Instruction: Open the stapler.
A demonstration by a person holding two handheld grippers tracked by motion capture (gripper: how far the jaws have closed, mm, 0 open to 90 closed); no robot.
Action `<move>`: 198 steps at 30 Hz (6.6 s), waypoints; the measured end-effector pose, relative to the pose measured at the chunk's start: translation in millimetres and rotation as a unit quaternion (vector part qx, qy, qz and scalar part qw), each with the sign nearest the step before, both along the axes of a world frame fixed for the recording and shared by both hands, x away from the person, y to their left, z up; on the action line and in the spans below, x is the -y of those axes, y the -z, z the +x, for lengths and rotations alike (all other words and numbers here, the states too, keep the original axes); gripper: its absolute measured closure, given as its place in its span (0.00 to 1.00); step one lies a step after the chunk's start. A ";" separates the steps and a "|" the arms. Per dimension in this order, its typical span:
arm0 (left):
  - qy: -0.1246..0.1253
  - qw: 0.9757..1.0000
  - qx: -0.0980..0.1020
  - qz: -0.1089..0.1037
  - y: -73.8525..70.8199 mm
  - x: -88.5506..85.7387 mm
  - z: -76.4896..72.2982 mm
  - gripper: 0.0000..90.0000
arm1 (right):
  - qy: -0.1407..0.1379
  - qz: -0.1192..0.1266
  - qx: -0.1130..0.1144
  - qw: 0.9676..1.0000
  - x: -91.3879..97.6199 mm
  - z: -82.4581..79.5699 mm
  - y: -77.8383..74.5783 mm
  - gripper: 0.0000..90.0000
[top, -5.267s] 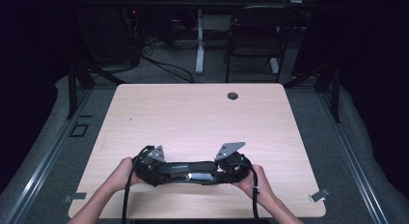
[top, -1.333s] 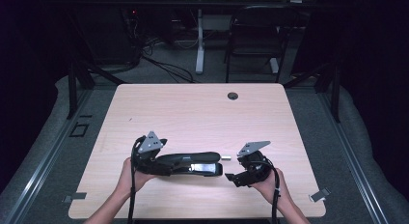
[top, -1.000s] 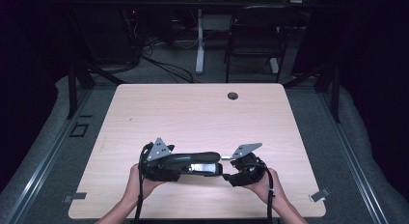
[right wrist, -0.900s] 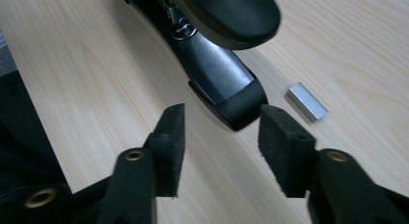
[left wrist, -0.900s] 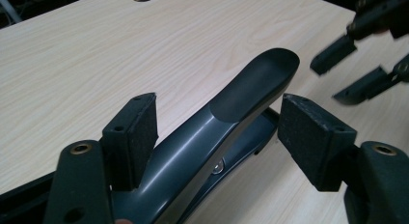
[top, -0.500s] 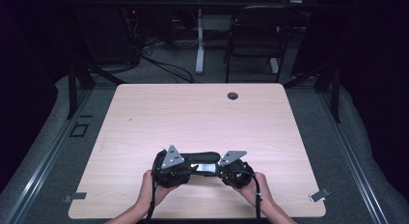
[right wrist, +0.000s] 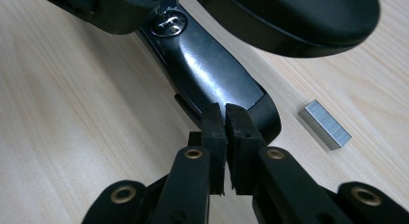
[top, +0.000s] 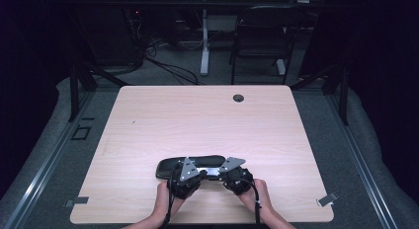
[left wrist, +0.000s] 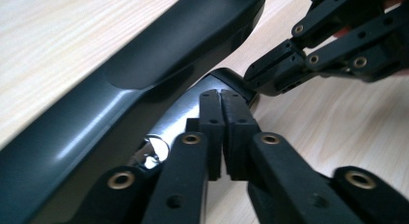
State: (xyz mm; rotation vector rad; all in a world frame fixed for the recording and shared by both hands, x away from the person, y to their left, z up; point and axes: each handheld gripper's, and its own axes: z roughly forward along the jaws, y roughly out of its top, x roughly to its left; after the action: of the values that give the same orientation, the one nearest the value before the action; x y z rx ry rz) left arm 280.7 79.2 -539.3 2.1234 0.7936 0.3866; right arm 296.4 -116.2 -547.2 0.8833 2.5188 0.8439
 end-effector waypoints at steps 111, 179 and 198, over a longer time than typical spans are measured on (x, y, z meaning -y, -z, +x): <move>-0.059 0.988 0.049 -0.132 8.6 19.3 15.0 1.00 | 0.016 0.042 0.001 0.999 3.7 10.1 15.2 1.00; -0.086 0.972 0.104 -0.190 -40.3 -7.4 10.7 1.00 | 0.012 0.027 0.009 1.000 1.4 8.2 14.4 1.00; -0.096 0.970 0.107 -0.198 -50.3 -20.4 11.6 1.00 | 0.013 0.034 0.013 0.999 0.7 7.8 15.1 1.00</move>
State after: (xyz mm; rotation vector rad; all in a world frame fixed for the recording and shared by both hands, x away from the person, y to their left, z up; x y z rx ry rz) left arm 292.3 99.6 -489.0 1.6115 0.8707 0.5042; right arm 304.2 -117.0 -562.4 0.9184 2.4652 0.9314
